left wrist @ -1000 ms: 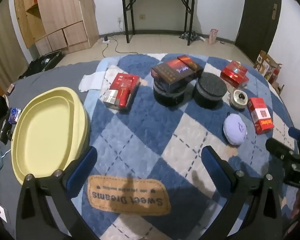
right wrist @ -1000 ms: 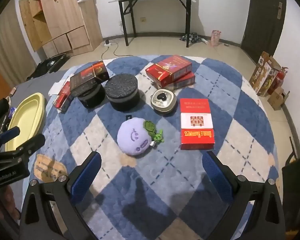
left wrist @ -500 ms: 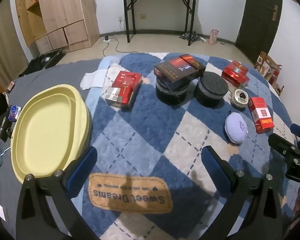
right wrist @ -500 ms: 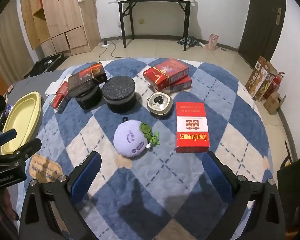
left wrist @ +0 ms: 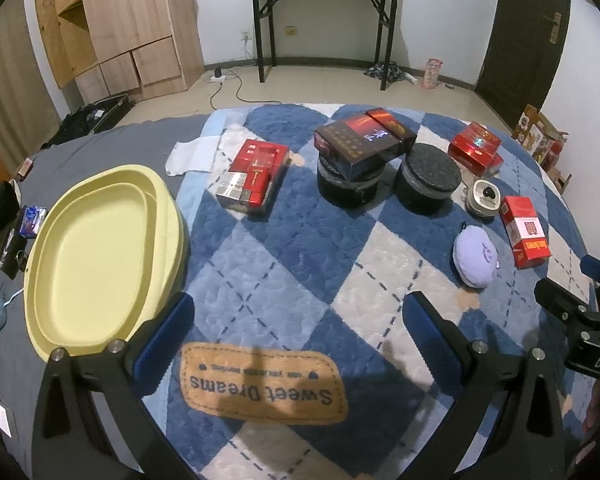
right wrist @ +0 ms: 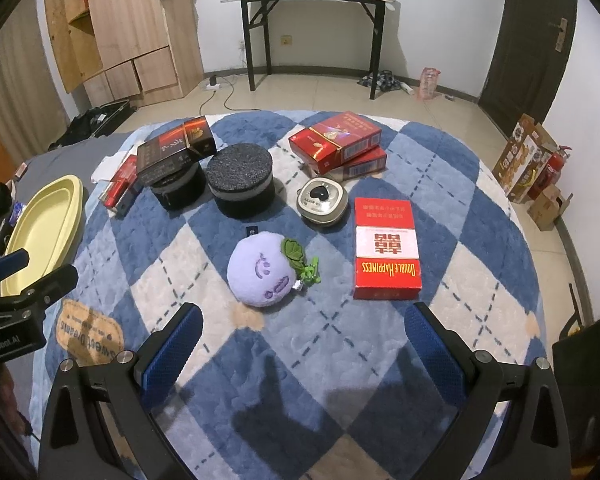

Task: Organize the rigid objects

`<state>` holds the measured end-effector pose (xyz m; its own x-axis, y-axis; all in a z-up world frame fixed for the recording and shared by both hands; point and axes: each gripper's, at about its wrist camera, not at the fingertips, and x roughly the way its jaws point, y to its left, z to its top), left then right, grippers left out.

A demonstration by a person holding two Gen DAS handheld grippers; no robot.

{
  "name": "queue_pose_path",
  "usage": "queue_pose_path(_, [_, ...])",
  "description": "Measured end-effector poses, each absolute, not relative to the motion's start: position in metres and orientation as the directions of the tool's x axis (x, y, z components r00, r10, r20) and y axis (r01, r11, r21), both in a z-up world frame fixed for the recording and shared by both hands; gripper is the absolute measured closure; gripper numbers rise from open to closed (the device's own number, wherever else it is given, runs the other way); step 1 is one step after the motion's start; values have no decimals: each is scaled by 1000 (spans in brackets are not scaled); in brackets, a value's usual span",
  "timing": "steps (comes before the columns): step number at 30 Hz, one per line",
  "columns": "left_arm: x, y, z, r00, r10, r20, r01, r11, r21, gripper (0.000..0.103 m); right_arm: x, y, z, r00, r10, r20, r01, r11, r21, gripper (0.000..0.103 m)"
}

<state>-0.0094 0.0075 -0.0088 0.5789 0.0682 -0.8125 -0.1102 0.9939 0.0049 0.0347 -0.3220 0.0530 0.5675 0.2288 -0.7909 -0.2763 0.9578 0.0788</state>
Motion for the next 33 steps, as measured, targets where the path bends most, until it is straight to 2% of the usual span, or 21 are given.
queue_pose_path(33, [-10,18,-8,564,53,-824,-112,994,-13,0,40,-331,43,557,229,-798,-260,961,95,0])
